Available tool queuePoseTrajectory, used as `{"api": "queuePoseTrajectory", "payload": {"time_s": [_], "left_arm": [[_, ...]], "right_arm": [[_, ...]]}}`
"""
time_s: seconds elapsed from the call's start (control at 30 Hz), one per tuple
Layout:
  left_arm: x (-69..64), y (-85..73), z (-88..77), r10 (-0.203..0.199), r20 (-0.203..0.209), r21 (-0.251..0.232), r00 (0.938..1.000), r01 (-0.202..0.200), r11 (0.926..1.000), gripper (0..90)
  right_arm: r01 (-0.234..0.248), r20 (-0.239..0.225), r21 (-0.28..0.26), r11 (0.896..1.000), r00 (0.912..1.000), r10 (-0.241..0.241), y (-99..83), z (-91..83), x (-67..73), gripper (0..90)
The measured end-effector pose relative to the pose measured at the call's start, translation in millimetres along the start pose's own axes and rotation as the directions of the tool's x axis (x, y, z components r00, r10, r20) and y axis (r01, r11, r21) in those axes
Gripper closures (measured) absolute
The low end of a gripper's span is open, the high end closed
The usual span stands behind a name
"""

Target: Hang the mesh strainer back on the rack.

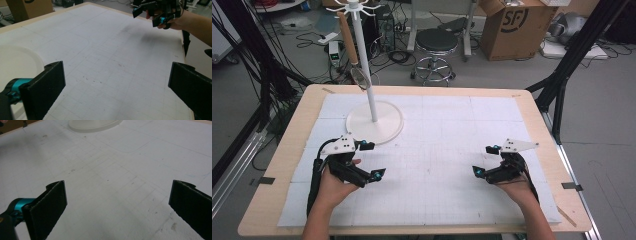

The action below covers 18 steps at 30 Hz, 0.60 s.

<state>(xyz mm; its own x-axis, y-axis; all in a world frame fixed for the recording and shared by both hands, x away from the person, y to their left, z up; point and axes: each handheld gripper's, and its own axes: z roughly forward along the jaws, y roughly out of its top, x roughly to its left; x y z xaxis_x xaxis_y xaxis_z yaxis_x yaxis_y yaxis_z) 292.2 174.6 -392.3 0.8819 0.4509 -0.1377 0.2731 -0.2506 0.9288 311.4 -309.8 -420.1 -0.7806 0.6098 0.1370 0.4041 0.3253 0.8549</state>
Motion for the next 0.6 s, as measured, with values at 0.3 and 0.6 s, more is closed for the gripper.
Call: {"api": "queuePoseTrajectory", "payload": {"time_s": [0.3,0.6], "left_arm": [[1.8,-1.4,0.7,-0.007,-0.007,0.004,1.0000,0.007,1.0000,1.6],[2.9,-1.2,0.7,-0.013,-0.007,0.002,0.9999,0.013,0.9999,1.6]], "right_arm": [[0.007,-0.001,0.010,1.000,1.0000,-0.007,-0.2,1.7,0.8,0.6],[0.009,-0.003,0.007,1.000,1.0000,-0.009,-0.2,1.6,0.5,0.6]]}}
